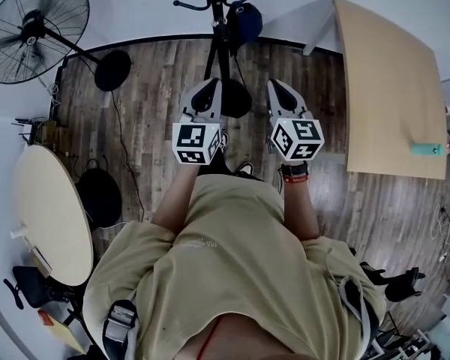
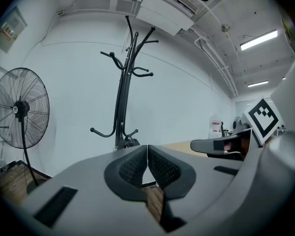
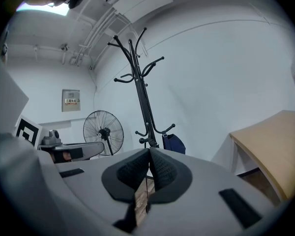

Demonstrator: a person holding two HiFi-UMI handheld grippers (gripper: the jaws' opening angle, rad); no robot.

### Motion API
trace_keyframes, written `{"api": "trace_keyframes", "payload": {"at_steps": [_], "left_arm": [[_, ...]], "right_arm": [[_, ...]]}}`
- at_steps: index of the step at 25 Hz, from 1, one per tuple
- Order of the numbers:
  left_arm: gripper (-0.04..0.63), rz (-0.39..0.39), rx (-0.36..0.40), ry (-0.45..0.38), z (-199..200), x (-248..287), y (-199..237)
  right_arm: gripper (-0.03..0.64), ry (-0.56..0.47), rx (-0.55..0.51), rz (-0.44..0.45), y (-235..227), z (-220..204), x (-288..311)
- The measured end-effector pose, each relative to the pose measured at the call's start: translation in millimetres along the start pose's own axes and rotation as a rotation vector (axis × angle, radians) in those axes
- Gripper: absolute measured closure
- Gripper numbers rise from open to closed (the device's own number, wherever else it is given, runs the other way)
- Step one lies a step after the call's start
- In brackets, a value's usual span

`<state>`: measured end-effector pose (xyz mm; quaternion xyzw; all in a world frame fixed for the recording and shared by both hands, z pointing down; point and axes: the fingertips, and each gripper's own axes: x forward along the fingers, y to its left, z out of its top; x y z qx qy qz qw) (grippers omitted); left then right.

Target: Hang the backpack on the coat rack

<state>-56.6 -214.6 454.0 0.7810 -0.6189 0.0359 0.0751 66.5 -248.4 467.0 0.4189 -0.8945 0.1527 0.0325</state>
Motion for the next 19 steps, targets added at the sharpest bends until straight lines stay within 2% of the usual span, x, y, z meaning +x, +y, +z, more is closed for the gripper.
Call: {"api": "trace_keyframes", "payload": {"at_steps": [6, 11, 15, 19], "left_arm": [[0.569, -0.024, 0.015, 0.010, -7.5, -10.5, -29.7], [0.569, -0.077, 0.032, 0.035, -18.0, -10.6, -61.7], [0.569, -0.166, 0.046, 0.077, -28.8, 1.0, -97.4], [0.568, -0.299, 0.066, 0.211, -68.8, 10.5, -143.0]], "right_arm": [[0.601, -0.008, 0.025, -0.011, 2.2, -12.8, -32.4], [0.601, -0.017, 0.053, -0.056, -10.2, -23.3, -63.1], [0.601, -0.024, 0.081, -0.113, -33.2, -29.1, -88.5], [0.601, -0.004, 0.094, -0.168, -57.0, -45.7, -118.3]]}}
